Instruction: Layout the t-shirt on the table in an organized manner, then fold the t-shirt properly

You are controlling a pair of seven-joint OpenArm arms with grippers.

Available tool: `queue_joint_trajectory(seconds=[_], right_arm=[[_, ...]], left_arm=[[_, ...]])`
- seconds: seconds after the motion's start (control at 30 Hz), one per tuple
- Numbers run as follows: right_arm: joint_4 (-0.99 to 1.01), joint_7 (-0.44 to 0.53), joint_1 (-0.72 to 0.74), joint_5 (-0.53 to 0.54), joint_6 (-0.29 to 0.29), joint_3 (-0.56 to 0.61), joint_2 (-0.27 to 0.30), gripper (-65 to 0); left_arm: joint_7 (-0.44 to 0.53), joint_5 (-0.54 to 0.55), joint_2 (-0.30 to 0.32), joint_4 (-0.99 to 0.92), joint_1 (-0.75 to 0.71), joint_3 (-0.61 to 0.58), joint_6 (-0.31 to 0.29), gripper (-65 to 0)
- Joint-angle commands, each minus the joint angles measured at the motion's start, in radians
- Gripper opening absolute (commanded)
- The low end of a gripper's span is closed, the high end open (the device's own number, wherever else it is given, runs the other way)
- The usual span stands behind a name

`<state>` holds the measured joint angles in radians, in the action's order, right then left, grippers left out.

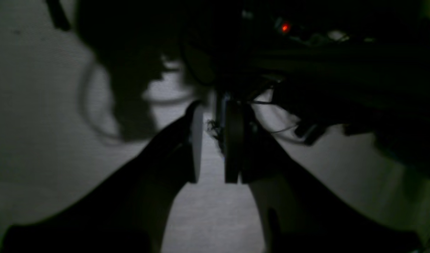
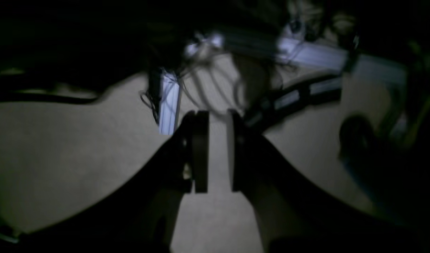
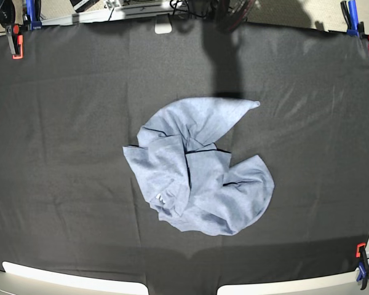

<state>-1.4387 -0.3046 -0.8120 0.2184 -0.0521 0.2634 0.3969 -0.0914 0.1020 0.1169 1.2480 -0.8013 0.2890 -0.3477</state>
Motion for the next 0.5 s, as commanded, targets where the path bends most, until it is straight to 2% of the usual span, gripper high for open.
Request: queue_joint_trajectory(seconds=[0.0, 0.3, 0.47], right_arm=[[-0.057, 0.0, -0.043, 0.004, -0.001, -0.002, 0.021, -56.3], [-0.536, -0.009, -0.229, -0.014, -0.002, -0.002, 0.143, -56.3], [-0.718, -0.074, -0.233, -0.07, -0.001, -0.002, 0.154, -56.3]], left_arm=[[0.005, 0.005, 0.01, 0.05, -0.029, 0.004, -0.005, -55.1], [-0.116, 0.016, 0.059, 0.413, -0.132, 0.005, -0.004, -55.0], [-0.132, 0.015, 0.084, 0.568, -0.143, 0.005, -0.001, -55.0]])
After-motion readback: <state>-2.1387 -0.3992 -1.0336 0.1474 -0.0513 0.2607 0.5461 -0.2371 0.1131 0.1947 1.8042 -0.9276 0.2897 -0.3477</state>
